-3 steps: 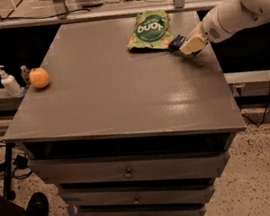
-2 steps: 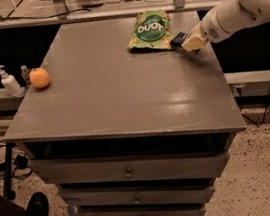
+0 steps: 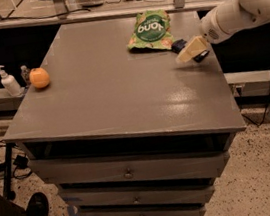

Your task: Move rxbar blueberry near green rice chip bag

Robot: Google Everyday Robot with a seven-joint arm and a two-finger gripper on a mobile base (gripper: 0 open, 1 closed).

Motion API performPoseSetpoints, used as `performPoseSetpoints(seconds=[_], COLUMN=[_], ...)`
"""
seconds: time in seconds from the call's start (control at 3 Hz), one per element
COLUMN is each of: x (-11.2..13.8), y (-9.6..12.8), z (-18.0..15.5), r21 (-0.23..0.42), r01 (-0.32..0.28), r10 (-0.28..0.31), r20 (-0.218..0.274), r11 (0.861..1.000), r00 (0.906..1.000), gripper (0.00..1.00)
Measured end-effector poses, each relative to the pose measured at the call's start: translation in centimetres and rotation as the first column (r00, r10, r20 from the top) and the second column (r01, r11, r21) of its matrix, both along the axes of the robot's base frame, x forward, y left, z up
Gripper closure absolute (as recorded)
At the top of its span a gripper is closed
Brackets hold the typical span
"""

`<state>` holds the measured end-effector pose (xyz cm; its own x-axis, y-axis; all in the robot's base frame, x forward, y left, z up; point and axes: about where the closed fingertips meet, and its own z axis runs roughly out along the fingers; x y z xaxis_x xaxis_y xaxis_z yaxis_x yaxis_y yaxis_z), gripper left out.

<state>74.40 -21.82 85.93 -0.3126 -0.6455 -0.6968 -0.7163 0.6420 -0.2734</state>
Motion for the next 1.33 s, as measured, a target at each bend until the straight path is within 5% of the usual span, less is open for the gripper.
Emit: performPoseSetpoints(seconds=[0.67,1.33], x=[-1.1,-5.8], y=[-0.1,-2.4], z=[1.4,9.2], r21=[0.029,0.154], r01=[0.002,-0.011], r10=[-0.003,-0.006], r20=[0.027,0.111], r11=[1.000,0.988], r00=[0.9996,0.9938], gripper=[0.00,0.00])
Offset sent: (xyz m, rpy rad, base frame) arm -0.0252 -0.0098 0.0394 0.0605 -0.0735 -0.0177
